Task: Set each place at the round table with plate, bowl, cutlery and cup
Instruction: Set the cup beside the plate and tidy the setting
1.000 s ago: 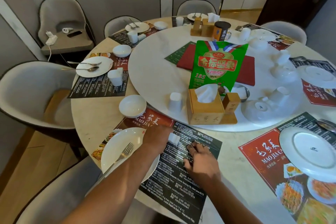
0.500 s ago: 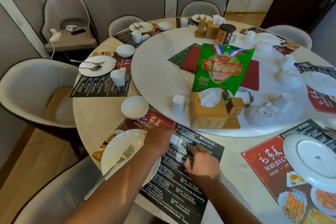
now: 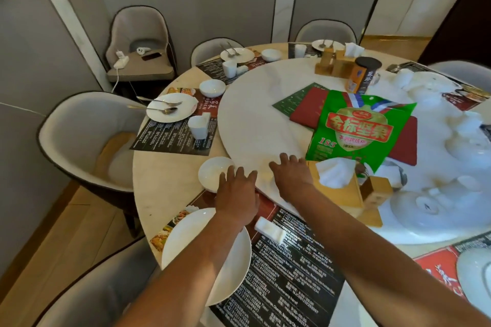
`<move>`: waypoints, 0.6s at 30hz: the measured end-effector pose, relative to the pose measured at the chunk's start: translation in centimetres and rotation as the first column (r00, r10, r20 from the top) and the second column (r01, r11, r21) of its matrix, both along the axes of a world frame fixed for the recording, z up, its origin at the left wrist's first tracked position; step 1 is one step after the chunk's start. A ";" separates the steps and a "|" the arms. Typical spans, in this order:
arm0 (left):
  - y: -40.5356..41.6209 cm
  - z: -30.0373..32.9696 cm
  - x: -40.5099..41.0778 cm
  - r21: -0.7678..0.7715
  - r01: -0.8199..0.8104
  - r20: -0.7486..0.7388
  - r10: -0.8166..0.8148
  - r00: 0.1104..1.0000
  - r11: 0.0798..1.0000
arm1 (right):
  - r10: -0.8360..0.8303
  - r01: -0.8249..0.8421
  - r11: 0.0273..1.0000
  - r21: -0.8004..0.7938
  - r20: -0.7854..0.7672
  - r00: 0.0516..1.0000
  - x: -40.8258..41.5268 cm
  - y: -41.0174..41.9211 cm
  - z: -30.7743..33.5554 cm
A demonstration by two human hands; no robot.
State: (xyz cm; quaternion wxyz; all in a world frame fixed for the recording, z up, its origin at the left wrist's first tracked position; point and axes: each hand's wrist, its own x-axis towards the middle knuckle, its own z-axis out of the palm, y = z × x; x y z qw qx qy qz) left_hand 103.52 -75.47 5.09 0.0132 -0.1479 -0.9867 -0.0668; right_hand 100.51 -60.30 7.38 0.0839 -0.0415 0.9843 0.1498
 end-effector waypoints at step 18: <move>-2.9 -1.4 6.1 0.144 0.050 0.029 -0.055 0.998 0.988 | -0.451 0.196 0.502 -0.842 -0.061 0.890 10.9 -0.8 0.5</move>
